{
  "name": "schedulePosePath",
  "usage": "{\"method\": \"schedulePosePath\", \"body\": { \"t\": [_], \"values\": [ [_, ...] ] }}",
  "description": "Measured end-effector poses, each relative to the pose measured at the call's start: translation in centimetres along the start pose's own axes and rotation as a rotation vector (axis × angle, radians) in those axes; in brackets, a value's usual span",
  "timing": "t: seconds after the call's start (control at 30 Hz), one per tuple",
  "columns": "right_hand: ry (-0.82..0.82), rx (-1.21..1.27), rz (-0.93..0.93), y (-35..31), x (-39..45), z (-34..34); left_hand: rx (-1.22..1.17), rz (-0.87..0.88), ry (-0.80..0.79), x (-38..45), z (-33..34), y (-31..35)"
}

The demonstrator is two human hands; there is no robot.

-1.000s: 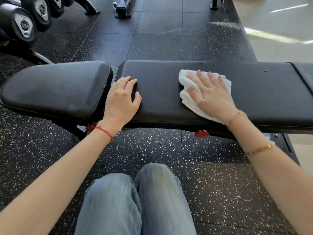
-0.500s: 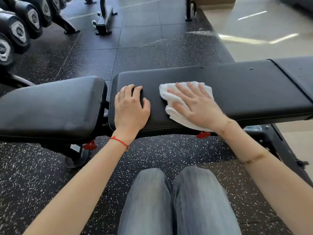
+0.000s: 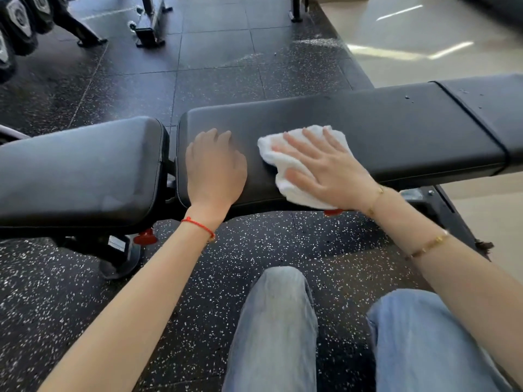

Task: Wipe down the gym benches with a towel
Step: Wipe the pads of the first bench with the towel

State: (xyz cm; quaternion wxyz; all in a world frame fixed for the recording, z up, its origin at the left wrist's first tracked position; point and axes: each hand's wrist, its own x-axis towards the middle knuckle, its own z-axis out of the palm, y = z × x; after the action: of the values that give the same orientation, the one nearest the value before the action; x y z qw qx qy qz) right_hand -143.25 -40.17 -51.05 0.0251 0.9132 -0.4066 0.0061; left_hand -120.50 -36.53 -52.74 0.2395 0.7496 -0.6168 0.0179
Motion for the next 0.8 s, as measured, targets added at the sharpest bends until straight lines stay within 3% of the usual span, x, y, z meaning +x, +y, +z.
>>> {"method": "schedulePosePath", "body": {
  "t": [0.07, 0.23, 0.43, 0.63, 0.8],
  "values": [
    [0.052, -0.072, -0.067, 0.5, -3.1, 0.5, -0.008, -0.010, 0.001, -0.1, 0.0, 0.1],
    [0.066, -0.155, -0.020, 3.6, -5.9, 0.8, 0.032, -0.045, -0.031, -0.1, 0.1, 1.0],
    [0.084, -0.182, -0.075, -0.9, -3.1, 1.4, -0.022, -0.114, -0.030, 0.3, 0.0, 1.6],
    [0.100, -0.068, -0.049, 6.8, -7.0, 1.4, 0.019, -0.214, -0.001, 0.2, 1.3, 4.6],
    [0.072, 0.164, 0.138, 12.3, -6.3, 0.7, 0.102, -0.154, 0.006, -0.6, 2.3, 6.5]
  ]
}}
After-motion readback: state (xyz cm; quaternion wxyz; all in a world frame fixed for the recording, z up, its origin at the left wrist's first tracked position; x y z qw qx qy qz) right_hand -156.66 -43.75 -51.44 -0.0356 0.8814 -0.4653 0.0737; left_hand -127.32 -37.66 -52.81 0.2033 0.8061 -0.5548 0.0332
